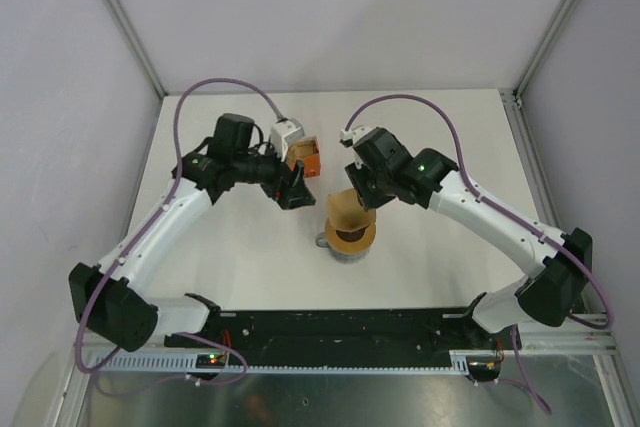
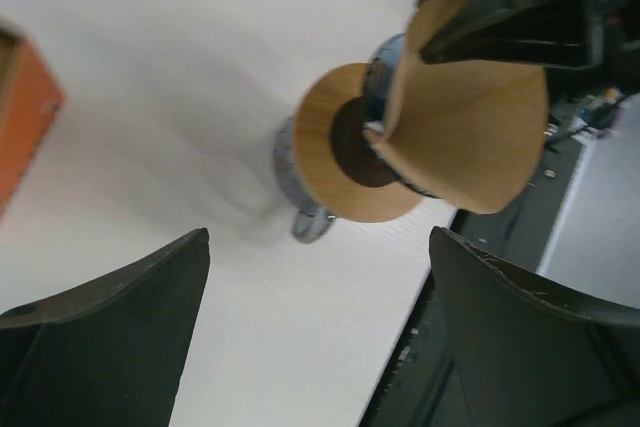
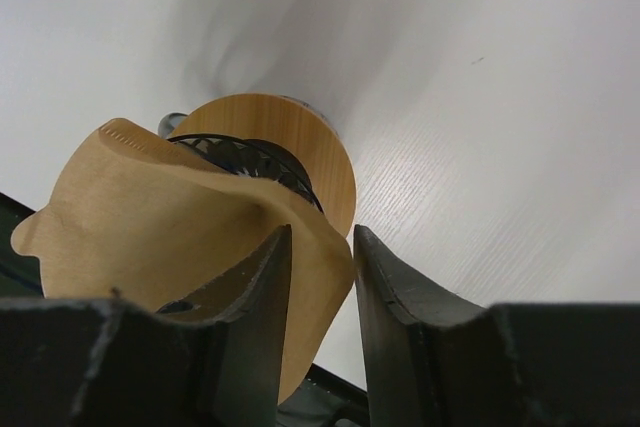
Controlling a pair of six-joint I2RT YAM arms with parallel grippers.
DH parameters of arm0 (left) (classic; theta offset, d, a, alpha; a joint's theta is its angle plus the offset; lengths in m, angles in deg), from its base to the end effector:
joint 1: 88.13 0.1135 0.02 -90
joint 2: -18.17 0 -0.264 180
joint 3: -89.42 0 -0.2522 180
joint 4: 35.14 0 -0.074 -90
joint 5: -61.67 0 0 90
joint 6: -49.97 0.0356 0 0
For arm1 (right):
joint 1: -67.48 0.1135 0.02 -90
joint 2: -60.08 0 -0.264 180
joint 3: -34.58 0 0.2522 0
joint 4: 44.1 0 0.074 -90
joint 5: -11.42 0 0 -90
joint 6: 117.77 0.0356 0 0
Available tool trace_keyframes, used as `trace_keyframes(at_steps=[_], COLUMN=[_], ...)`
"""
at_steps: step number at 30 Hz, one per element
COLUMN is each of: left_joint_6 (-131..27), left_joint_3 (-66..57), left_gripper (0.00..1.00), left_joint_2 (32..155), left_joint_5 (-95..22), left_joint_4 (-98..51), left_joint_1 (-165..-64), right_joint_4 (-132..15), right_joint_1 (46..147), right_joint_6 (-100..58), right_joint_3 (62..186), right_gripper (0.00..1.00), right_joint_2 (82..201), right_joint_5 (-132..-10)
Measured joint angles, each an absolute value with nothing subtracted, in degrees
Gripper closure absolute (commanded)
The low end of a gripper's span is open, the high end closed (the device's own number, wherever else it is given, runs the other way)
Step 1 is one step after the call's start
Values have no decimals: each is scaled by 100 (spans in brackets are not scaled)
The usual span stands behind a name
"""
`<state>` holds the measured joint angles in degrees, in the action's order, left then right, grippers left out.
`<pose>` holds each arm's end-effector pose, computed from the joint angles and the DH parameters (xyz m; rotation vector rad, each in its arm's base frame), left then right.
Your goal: Place the coffee filter in the dripper
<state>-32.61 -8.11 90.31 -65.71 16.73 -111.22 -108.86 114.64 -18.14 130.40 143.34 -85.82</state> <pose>0.2341 -0.1233 0.3422 0.9195 2.0738 -0.8892 0.2088 0.2185 0.3441 -0.7501 2.3755 0.2669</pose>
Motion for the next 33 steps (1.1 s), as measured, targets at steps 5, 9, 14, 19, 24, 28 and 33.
trace_keyframes(at_steps=[5, 9, 14, 19, 24, 28, 33], left_joint_6=[-3538, -3720, -3770, -3766, -3761, -3757, -3746], left_joint_3=[-691, -658, -652, -652, -654, -678, -833], left_gripper=[4, 4, 5, 6, 7, 7, 7], left_joint_2=[9333, 9494, 9696, 9866, 9940, 9942, 9942], left_joint_5=[-6949, -7098, -7109, -6980, -6790, -6727, -6696], left_joint_4=[1673, 1601, 1540, 1494, 1437, 1382, 1339], left_joint_1=[-11557, -11791, -12021, -12125, -12139, -12139, -12139], right_joint_4=[-10895, -10895, -10878, -10851, -10786, -10657, -10489], right_joint_1=[11481, 11507, 11544, 11564, 11560, 11514, 11446], right_joint_6=[-1727, -1639, -1571, -1545, -1532, -1528, -1471], right_joint_3=[13040, 13030, 12986, 12940, 12691, 12448, 12241], right_gripper=[60, 59, 59, 58, 58, 58, 58], right_joint_2=[14393, 14395, 14395, 14389, 14315, 14201, 14074], right_joint_5=[-8696, -8735, -8731, -8733, -8711, -8652, -8541])
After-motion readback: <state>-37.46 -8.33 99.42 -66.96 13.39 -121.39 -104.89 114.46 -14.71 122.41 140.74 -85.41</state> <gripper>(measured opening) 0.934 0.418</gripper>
